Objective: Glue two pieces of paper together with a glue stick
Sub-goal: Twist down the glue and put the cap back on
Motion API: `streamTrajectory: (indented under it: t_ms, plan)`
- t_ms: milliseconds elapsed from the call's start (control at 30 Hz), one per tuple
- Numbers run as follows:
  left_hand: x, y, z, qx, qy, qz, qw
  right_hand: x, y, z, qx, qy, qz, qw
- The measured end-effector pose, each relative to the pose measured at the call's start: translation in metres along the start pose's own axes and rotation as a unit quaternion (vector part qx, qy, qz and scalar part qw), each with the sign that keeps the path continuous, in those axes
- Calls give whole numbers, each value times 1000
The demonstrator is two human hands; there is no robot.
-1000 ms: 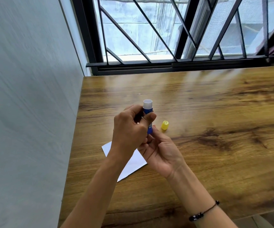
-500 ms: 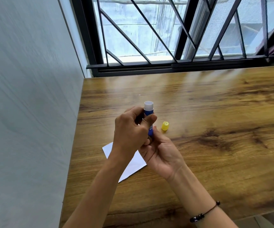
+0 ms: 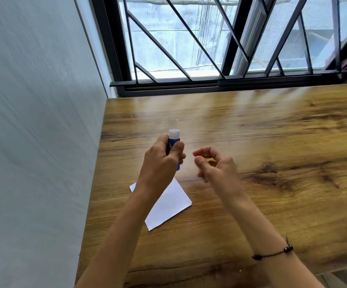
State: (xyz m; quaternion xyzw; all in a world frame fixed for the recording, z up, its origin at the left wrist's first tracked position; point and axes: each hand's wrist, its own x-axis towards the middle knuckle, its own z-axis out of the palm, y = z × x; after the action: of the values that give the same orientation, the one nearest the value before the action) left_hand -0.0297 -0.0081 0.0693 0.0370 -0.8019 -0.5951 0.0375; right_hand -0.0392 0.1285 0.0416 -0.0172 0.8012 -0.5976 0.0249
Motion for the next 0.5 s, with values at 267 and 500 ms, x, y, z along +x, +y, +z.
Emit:
streamTrajectory:
  t_ms: [267, 500]
  plan:
    - [1, -12, -2, 96, 9, -16, 995, 42, 27, -19, -418, -42, -96, 903]
    - [0, -13, -5, 106, 8, -16, 994, 35, 24, -16, -255, 21, -135, 957]
